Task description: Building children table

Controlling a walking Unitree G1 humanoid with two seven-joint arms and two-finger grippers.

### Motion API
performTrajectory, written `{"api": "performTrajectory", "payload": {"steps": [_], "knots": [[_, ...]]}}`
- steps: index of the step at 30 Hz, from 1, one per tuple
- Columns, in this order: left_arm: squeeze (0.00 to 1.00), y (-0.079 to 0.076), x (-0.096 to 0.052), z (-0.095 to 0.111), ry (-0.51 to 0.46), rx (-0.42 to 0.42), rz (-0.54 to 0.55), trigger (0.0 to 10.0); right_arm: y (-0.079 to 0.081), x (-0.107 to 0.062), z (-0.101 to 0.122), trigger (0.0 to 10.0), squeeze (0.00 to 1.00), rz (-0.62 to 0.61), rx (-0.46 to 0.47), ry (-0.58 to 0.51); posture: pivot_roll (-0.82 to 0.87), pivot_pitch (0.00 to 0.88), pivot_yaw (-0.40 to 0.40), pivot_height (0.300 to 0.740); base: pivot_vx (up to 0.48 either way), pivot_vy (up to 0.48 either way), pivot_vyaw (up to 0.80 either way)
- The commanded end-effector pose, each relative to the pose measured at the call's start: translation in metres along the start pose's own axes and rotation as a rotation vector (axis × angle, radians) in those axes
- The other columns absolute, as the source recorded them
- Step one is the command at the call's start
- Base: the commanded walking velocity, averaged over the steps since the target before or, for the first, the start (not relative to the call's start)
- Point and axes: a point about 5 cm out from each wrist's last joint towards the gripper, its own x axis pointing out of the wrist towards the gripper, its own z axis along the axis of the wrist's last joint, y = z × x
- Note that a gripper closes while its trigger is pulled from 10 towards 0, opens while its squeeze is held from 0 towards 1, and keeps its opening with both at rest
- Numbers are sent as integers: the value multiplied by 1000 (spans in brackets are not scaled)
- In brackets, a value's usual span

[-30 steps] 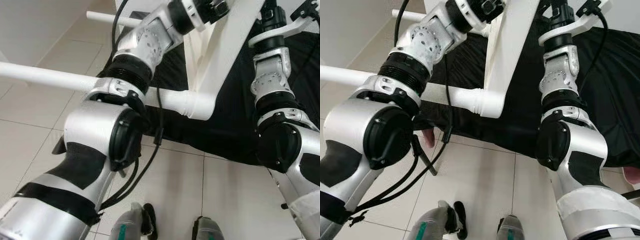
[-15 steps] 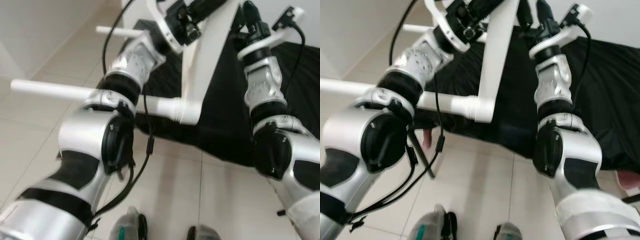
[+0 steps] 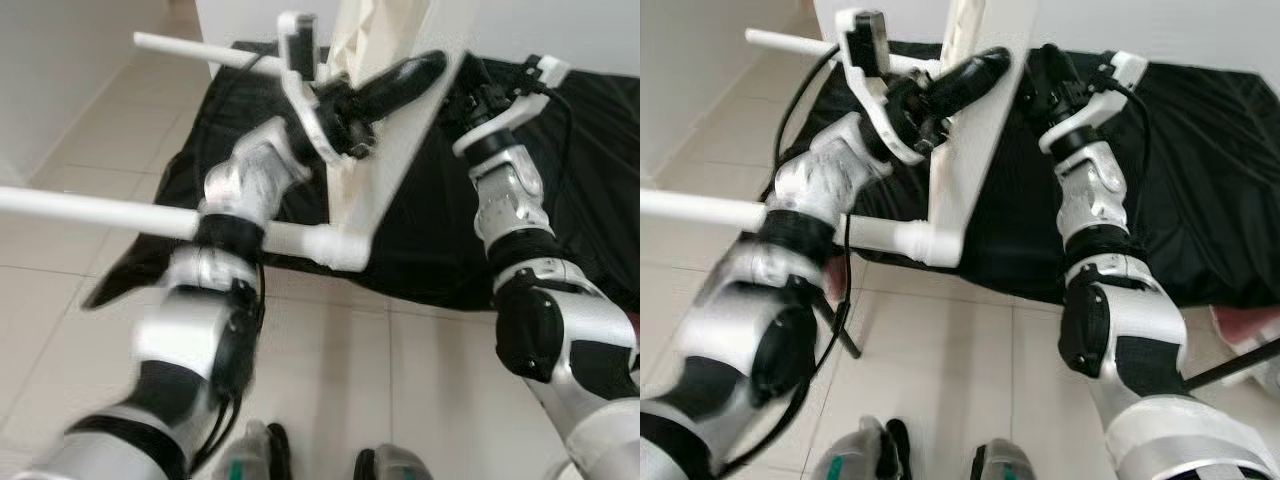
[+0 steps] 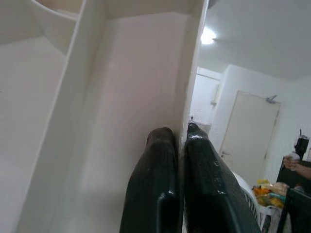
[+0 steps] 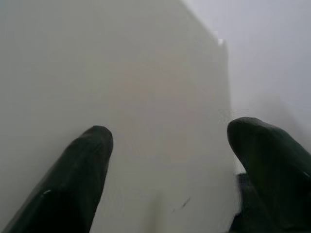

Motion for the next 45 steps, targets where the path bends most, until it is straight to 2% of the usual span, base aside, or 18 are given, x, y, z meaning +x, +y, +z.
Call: {"api": "performTrajectory", "payload": {"steps": [1,4,9,13,14,15,16,23,24,26,27,43,45], "knots": [[0,-4,16,-30,129,-141,-24,10000,23,6,-21,10000,0,91,19,95,-50,90,40,740,0,0,0],[0,1,12,-35,143,-149,-3,10000,23,2,-26,10000,0,89,10,119,-48,94,38,740,0,0,0],[0,11,-3,-48,173,-158,58,10000,18,-25,-43,10000,0,71,-28,226,-46,101,31,740,0,0,0],[0,2,-7,-48,171,-168,101,10000,16,-34,-47,10000,0,83,-30,260,-52,105,27,740,0,0,0],[224,-1,-7,-49,173,-170,111,10000,15,-37,-47,10000,0,81,-31,266,-57,106,26,740,0,0,0],[224,-1,-7,-49,173,-170,111,10000,15,-37,-47,10000,0,81,-31,266,-57,106,26,740,0,0,0],[1000,-3,-7,-49,175,-171,117,10000,14,-39,-46,10000,0,74,-36,267,-58,107,25,740,0,0,0],[1000,-2,-7,-51,179,-164,122,10000,11,-42,-45,10000,0,61,-53,264,-62,107,22,740,0,0,0],[67,-2,-7,-51,183,-157,120,10000,11,-41,-43,10000,0,60,-55,256,-60,108,19,740,0,0,0],[67,-2,-7,-51,183,-157,120,10000,11,-41,-43,10000,0,60,-55,256,-60,108,19,740,0,0,0],[0,-1,-7,-52,188,-149,117,10000,11,-40,-41,10000,0,59,-52,240,-60,108,18,740,0,0,0],[0,-10,-8,-51,247,-75,96,10000,13,-30,-29,10000,0,55,-20,173,-56,93,6,740,0,0,0],[0,-13,-10,-54,314,-6,77,10000,12,-28,-27,10000,0,46,-13,165,-53,89,4,740,0,0,0]]}}
